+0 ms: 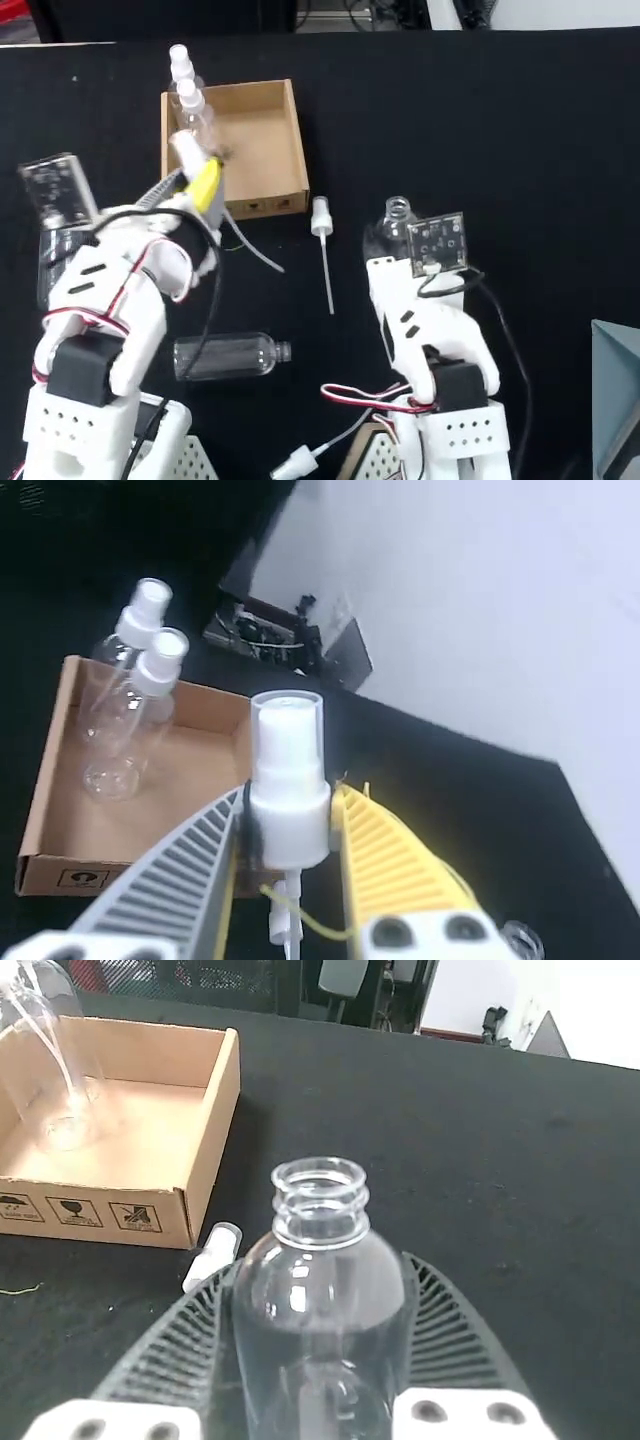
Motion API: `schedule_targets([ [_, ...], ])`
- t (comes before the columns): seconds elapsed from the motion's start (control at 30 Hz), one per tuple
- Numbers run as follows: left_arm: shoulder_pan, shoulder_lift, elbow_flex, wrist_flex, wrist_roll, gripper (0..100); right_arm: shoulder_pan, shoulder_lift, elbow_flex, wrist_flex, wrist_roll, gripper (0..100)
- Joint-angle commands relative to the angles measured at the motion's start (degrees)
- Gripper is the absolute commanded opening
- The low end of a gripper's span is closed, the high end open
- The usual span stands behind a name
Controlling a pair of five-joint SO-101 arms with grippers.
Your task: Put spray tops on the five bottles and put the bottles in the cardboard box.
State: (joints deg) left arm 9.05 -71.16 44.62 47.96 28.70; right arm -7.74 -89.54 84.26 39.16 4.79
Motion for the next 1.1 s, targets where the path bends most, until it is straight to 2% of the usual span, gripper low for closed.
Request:
schedule_targets([
  [0.0,-5.76,-1.32,-1.45,-1.49,5.98,3,-3.25,-1.45,0.48,-3.43,0.7,12.3],
  [0.13,-7.43,-1.32,-1.45,-2.02,8.0,3,-5.1,-1.45,1.8,-4.66,0.7,12.3],
  [0.33,-7.43,-1.32,2.07,-7.91,8.26,3,-5.54,-1.45,2.07,-4.57,0.79,12.1],
  [0.5,-7.52,-1.32,4.97,-12.75,8.35,3,-10.29,-1.45,3.38,-4.48,0.79,12.1],
  [0.7,-7.16,-1.32,4.88,-13.1,8.44,3,-13.71,-1.45,4.62,-4.57,0.79,12.1],
  [0.87,-7.08,-1.32,4.88,-13.1,12.31,3,-13.8,-1.45,4.62,-4.22,0.97,12.2],
  [1.07,-6.9,-1.32,4.88,-13.1,12.57,3,-16.0,-1.45,6.37,-4.57,7.91,12.1],
])
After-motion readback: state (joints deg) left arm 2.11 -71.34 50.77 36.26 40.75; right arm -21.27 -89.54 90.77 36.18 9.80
